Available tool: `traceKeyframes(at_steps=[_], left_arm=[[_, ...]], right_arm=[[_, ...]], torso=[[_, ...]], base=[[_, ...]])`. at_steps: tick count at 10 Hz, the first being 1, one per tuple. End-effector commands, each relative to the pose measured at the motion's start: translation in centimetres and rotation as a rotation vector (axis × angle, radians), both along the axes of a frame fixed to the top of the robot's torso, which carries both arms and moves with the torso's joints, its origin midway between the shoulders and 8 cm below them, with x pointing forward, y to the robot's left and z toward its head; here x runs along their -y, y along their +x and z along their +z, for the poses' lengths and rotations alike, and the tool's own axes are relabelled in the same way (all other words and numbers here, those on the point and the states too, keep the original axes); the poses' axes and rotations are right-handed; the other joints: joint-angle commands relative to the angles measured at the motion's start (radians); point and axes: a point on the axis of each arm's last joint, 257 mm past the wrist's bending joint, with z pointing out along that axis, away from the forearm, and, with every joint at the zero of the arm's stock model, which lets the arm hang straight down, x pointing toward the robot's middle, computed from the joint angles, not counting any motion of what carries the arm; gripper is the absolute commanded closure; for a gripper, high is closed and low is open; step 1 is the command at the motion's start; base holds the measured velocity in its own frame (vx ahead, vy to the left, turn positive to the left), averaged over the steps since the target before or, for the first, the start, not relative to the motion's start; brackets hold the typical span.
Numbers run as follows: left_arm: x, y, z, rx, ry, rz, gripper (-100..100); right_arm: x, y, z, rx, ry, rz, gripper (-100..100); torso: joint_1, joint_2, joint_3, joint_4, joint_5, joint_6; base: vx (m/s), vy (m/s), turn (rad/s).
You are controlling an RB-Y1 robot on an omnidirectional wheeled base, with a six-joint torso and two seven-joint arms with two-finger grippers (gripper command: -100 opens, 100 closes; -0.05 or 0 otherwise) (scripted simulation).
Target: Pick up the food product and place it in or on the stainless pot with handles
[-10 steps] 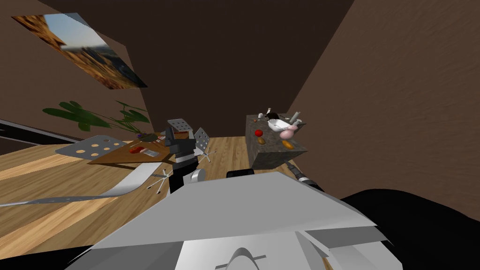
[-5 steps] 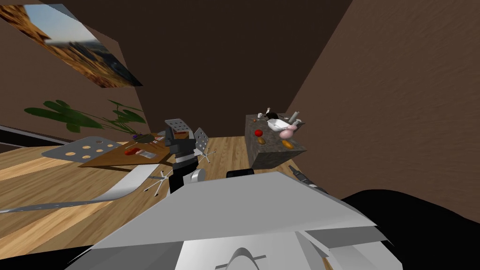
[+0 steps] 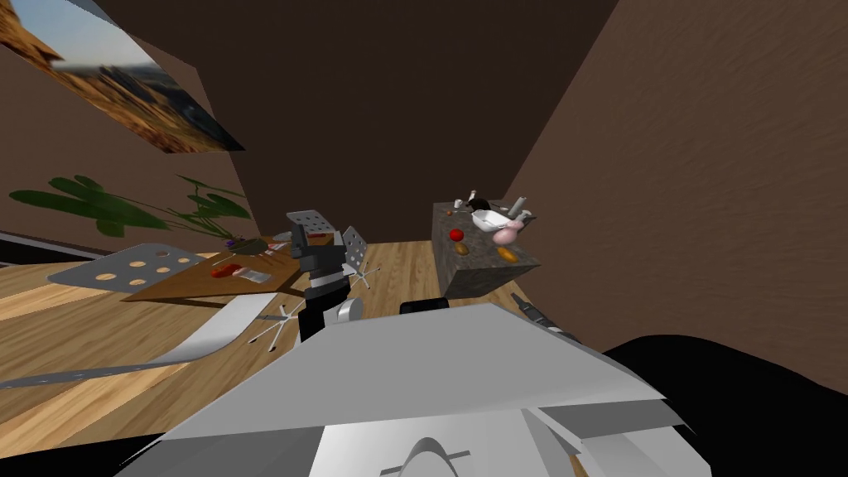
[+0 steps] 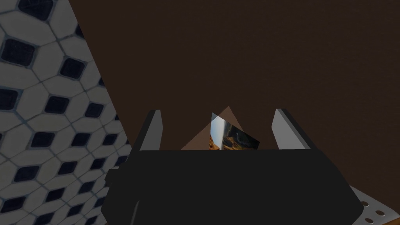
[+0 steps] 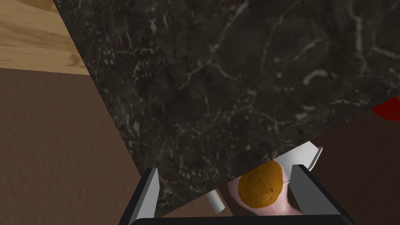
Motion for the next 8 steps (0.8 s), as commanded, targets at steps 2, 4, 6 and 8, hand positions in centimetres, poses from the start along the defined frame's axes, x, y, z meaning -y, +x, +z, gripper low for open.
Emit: traceKeyframes(at_steps=[2, 4, 6, 8], left_arm=[[0.0, 0.0, 0.0, 0.000, 0.000, 0.000, 0], [0.0, 0.0, 0.0, 0.000, 0.000, 0.000, 0], [0.0, 0.0, 0.0, 0.000, 0.000, 0.000, 0], [0.0, 0.0, 0.0, 0.000, 0.000, 0.000, 0]], right_arm=[[0.0, 0.0, 0.0, 0.000, 0.000, 0.000, -100], [0.6, -3.0, -1.3, -0.075, 0.003, -0.034, -100], [0.8, -4.2, -1.8, -0.104, 0.003, -0.046, -100], [1.6, -8.8, -3.2, -0.216, -0.003, -0.087, -100]], torso=[[0.000, 0.000, 0.000, 0.000, 0.000, 0.000], [0.000, 0.000, 0.000, 0.000, 0.000, 0.000], [0.003, -0.001, -0.001, 0.000, 0.001, 0.001], [0.003, -0.001, -0.001, 0.000, 0.001, 0.001]], base=[[-0.005, -0.007, 0.021], [0.011, 0.016, -0.045], [0.023, 0.032, -0.089], [0.027, 0.038, -0.106]])
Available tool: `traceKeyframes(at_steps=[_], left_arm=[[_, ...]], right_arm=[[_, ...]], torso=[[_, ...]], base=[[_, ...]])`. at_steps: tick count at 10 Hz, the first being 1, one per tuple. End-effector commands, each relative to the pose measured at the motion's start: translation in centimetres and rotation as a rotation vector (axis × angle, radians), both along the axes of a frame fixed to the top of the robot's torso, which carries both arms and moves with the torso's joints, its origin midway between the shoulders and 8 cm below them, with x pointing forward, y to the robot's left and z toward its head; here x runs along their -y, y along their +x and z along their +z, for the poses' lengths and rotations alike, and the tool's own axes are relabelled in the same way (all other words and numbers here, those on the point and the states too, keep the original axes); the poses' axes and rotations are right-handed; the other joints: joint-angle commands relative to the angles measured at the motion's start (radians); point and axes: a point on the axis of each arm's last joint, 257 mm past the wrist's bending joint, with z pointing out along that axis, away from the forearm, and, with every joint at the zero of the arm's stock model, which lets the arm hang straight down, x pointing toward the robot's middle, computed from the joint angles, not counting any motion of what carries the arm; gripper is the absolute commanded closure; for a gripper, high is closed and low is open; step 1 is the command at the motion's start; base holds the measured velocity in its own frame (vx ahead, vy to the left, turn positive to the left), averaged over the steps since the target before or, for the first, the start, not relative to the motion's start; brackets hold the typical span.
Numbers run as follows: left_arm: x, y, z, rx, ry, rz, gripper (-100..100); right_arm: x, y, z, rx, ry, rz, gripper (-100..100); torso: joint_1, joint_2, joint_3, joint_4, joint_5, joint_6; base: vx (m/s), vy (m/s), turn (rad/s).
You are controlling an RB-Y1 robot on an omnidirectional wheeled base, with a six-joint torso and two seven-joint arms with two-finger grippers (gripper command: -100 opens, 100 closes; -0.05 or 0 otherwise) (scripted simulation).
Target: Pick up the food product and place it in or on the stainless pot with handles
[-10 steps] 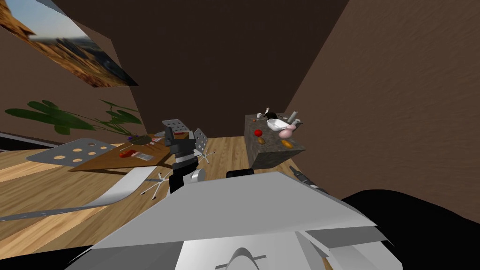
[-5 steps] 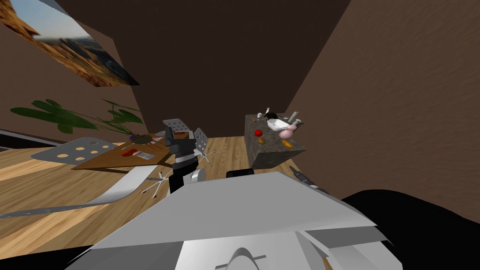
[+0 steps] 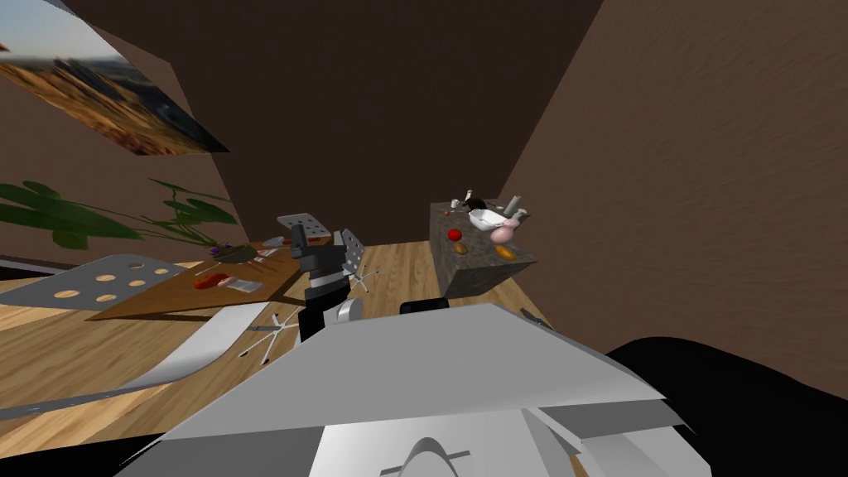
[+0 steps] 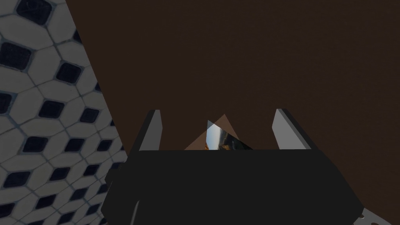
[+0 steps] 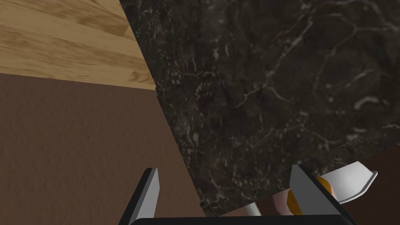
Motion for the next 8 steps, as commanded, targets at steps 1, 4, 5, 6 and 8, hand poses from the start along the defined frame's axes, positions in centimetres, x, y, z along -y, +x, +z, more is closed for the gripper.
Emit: traceKeyframes(at_steps=[1, 4, 5, 6, 8], left_arm=[[0.0, 0.0, 0.0, 0.000, 0.000, 0.000, 0], [0.0, 0.0, 0.0, 0.000, 0.000, 0.000, 0], [0.0, 0.0, 0.0, 0.000, 0.000, 0.000, 0], [0.0, 0.0, 0.0, 0.000, 0.000, 0.000, 0], [0.0, 0.0, 0.0, 0.000, 0.000, 0.000, 0]], right_arm=[[0.7, -3.5, -1.4, -0.089, -0.008, -0.031, -100], [1.5, -7.6, -2.0, -0.187, -0.021, -0.056, -100], [1.5, -7.6, -2.0, -0.187, -0.021, -0.056, -100], [1.5, -7.6, -2.0, -0.187, -0.021, -0.056, -100], [1.5, -7.6, -2.0, -0.187, -0.021, -0.056, -100]], torso=[[0.000, 0.000, 0.000, 0.000, 0.000, 0.000], [0.002, -0.001, -0.001, 0.000, 0.000, 0.000], [0.000, -0.001, 0.000, 0.000, 0.000, -0.001], [-0.002, 0.000, 0.000, 0.000, 0.000, -0.001], [-0.005, 0.002, 0.001, 0.001, -0.001, -0.001]], base=[[0.003, 0.005, -0.013], [0.043, 0.060, -0.166], [0.009, 0.013, -0.037], [-0.013, -0.018, 0.051], [-0.012, -0.016, 0.046]])
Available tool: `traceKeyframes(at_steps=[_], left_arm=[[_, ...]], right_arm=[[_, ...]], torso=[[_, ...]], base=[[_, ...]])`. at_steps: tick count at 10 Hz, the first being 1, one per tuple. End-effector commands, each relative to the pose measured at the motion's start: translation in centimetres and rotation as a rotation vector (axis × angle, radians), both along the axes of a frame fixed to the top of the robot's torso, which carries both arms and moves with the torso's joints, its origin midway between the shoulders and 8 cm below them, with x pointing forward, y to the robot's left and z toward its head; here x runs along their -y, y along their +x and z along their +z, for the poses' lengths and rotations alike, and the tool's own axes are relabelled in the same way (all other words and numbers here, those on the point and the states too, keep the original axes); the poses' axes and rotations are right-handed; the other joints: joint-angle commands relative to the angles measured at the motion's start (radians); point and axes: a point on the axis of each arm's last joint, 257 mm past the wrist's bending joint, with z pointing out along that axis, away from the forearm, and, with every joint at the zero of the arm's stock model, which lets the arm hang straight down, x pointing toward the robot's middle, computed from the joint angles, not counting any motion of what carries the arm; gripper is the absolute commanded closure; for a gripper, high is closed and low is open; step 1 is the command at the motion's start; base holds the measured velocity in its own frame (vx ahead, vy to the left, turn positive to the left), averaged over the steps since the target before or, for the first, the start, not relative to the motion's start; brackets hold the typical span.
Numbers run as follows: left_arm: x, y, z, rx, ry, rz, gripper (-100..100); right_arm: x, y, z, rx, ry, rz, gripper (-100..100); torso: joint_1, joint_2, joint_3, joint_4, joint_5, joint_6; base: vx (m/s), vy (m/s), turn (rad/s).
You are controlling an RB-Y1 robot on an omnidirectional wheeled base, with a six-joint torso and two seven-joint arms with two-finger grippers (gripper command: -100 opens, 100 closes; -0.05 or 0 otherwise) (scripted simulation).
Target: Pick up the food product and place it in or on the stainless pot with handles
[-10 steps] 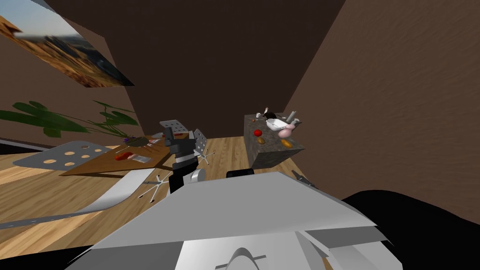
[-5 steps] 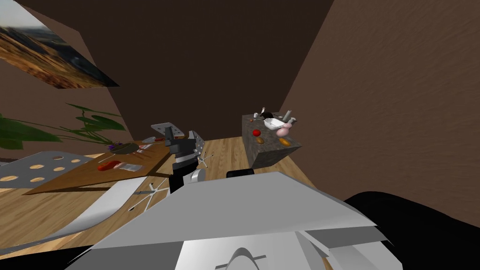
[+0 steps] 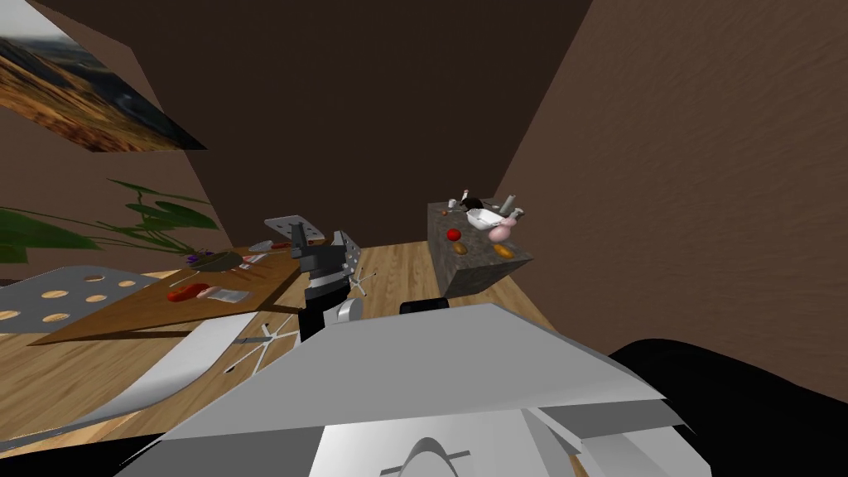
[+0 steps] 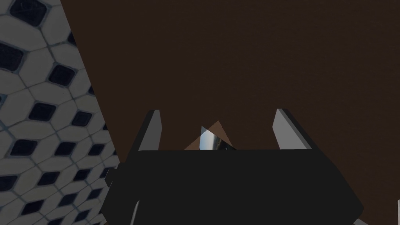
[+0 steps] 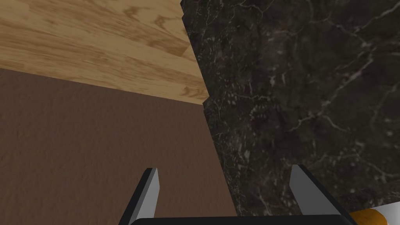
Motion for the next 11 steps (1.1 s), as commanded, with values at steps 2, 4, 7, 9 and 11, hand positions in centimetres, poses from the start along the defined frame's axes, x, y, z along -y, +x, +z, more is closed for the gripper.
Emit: traceKeyframes(at_steps=[2, 4, 7, 9, 11], left_arm=[[0.0, 0.0, 0.0, 0.000, 0.000, 0.000, 0], [0.0, 0.0, 0.0, 0.000, 0.000, 0.000, 0], [0.0, 0.0, 0.0, 0.000, 0.000, 0.000, 0], [0.0, 0.0, 0.0, 0.000, 0.000, 0.000, 0], [0.0, 0.0, 0.0, 0.000, 0.000, 0.000, 0]], right_arm=[[0.0, 0.0, 0.0, 0.000, 0.000, 0.000, -100], [0.0, 0.0, 0.0, 0.000, 0.000, 0.000, -100], [1.8, -4.5, -0.6, -0.156, -0.042, 0.023, -100], [3.0, -7.6, -0.6, -0.256, -0.070, 0.036, -100], [3.7, -9.4, -0.5, -0.312, -0.085, 0.043, -100]], torso=[[0.001, -0.001, 0.000, 0.000, 0.000, 0.000], [0.001, 0.000, 0.000, 0.000, 0.000, 0.000], [0.003, -0.001, 0.000, 0.000, 0.001, 0.000], [0.012, 0.001, 0.000, 0.000, 0.003, 0.000], [0.011, 0.003, 0.001, 0.001, 0.003, 0.000]], base=[[0.004, 0.005, -0.014], [0.002, 0.003, -0.010], [-0.001, 0.057, 0.044], [-0.043, 0.188, 0.098], [-0.022, 0.117, 0.062]])
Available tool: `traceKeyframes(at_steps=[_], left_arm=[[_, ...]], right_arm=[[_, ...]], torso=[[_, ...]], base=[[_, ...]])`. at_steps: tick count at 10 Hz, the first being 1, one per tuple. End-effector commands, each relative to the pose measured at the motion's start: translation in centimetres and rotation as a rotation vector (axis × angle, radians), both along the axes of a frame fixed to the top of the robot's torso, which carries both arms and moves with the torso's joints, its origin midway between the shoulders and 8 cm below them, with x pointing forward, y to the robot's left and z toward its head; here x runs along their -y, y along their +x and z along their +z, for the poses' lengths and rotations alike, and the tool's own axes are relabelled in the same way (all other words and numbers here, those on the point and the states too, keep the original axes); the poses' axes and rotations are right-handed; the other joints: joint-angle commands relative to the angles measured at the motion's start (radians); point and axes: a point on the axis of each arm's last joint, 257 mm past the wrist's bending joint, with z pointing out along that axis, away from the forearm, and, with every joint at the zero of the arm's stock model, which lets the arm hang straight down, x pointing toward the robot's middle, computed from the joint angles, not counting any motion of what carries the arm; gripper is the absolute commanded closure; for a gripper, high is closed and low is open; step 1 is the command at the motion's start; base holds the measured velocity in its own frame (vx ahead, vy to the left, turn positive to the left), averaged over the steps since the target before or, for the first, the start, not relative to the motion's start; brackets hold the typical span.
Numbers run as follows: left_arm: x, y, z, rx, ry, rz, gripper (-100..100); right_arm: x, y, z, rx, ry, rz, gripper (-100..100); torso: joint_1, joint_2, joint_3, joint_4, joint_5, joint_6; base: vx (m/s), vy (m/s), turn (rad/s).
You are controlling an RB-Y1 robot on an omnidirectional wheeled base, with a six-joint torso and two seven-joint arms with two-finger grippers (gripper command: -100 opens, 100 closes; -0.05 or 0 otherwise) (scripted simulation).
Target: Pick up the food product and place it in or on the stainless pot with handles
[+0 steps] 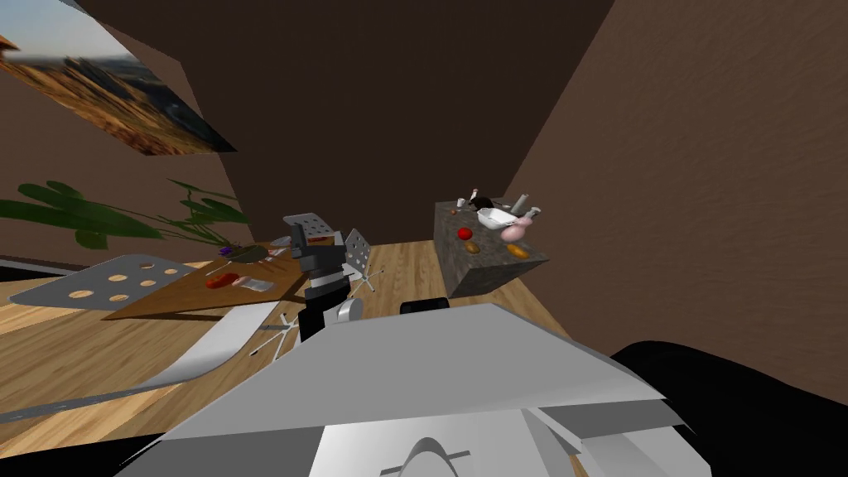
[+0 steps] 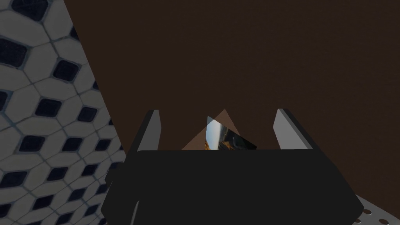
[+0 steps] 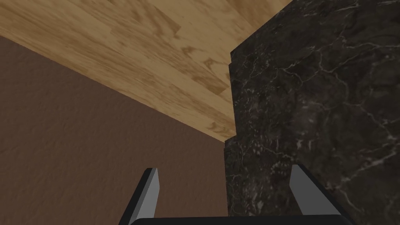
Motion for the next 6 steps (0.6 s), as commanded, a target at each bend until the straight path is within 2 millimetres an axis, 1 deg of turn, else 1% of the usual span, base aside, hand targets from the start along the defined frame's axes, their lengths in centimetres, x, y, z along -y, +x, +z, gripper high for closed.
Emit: traceKeyframes(at_steps=[1, 4, 6], left_arm=[[0.0, 0.0, 0.0, 0.000, 0.000, 0.000, 0], [0.0, 0.0, 0.0, 0.000, 0.000, 0.000, 0], [0.0, 0.0, 0.0, 0.000, 0.000, 0.000, 0]], right_arm=[[0.9, -2.1, 0.2, -0.069, -0.019, 0.009, -100], [3.3, -8.2, 1.6, -0.254, -0.069, 0.030, -100], [5.0, -12.4, 3.1, -0.378, -0.102, 0.043, -100]], torso=[[0.000, 0.000, 0.000, 0.000, 0.000, 0.000], [0.002, -0.001, -0.001, 0.000, 0.000, 0.000], [0.003, -0.002, -0.001, -0.001, 0.001, -0.001]], base=[[0.007, 0.081, 0.078], [0.008, 0.142, 0.146], [0.003, 0.150, 0.221]])
